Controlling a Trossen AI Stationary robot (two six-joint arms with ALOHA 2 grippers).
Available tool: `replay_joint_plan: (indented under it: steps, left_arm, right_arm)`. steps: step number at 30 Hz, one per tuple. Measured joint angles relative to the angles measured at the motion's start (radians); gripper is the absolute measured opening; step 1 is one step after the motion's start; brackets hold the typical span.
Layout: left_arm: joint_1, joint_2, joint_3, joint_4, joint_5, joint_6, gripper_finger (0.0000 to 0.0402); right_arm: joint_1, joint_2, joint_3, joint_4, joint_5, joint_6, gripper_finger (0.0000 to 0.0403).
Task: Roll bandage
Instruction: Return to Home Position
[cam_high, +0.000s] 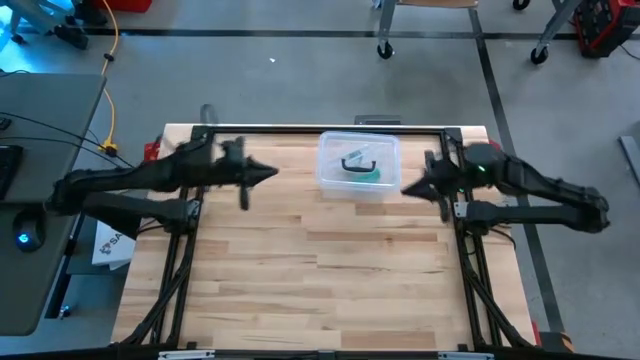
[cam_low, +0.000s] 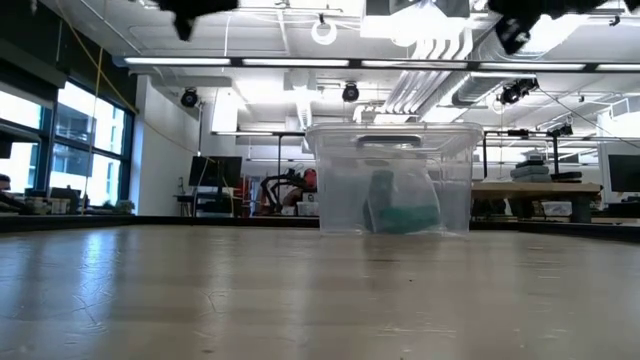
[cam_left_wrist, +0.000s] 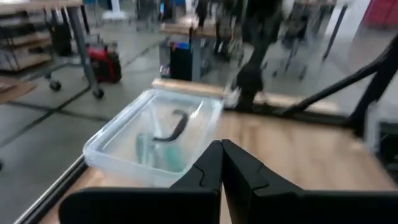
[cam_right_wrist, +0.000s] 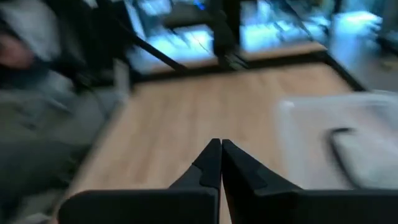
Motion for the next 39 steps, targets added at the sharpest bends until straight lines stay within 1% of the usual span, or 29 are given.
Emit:
replay_joint_plan:
  steps: [2, 5, 7, 10, 14, 17, 20, 21, 23, 24, 26, 29, 31, 36, 39]
  left_arm:
    - [-0.052, -0.102, -0.075, 0.030, -0.046, -0.040, 0.0000]
    - [-0.120, -0.242, -0.210, 0.093, -0.133, -0.126, 0.0000]
    - [-0.155, -0.326, -0.305, 0.147, -0.172, -0.178, 0.0000]
    - [-0.185, -0.433, -0.429, 0.228, -0.191, -0.219, 0.0000]
    - [-0.198, -0.528, -0.566, 0.315, -0.213, -0.236, 0.0000]
    - [-0.198, -0.563, -0.649, 0.362, -0.216, -0.236, 0.0000]
    - [-0.199, -0.577, -0.728, 0.437, -0.219, -0.228, 0.0000]
    - [-0.199, -0.576, -0.755, 0.469, -0.221, -0.219, 0.0000]
    - [-0.198, -0.577, -0.801, 0.524, -0.223, -0.201, 0.0000]
    - [-0.198, -0.575, -0.799, 0.509, -0.224, -0.186, 0.0000]
    - [-0.198, -0.571, -0.798, 0.494, -0.237, -0.172, 0.0000]
    - [-0.198, -0.564, -0.798, 0.499, -0.241, -0.122, 0.0000]
    - [-0.198, -0.562, -0.798, 0.491, -0.243, -0.100, 0.0000]
    - [-0.198, -0.562, -0.798, 0.389, -0.243, -0.096, 0.0000]
    - [-0.198, -0.562, -0.798, 0.331, -0.243, -0.096, 0.0000]
  right_arm:
    - [0.040, -0.123, -0.116, 0.097, -0.038, 0.074, 0.0000]
    - [0.100, -0.299, -0.287, 0.263, -0.045, 0.166, 0.0000]
    - [0.134, -0.400, -0.384, 0.348, -0.044, 0.200, 0.0000]
    - [0.176, -0.530, -0.497, 0.422, -0.044, 0.215, 0.0000]
    - [0.207, -0.669, -0.600, 0.478, -0.014, 0.242, 0.0000]
    - [0.220, -0.663, -0.665, 0.530, -0.025, 0.257, 0.0000]
    - [0.230, -0.654, -0.735, 0.579, -0.006, 0.257, 0.0000]
    - [0.230, -0.654, -0.764, 0.596, 0.008, 0.258, 0.0000]
    - [0.230, -0.650, -0.771, 0.569, 0.083, 0.257, 0.0000]
    - [0.230, -0.652, -0.772, 0.555, 0.118, 0.256, 0.0000]
    - [0.229, -0.653, -0.772, 0.554, 0.148, 0.233, 0.0000]
    - [0.230, -0.653, -0.772, 0.545, 0.158, 0.196, 0.0000]
    - [0.230, -0.653, -0.772, 0.517, 0.158, 0.202, 0.0000]
    - [0.230, -0.645, -0.772, 0.510, 0.158, 0.273, 0.0000]
    - [0.230, -0.645, -0.772, 0.510, 0.158, 0.275, 0.0000]
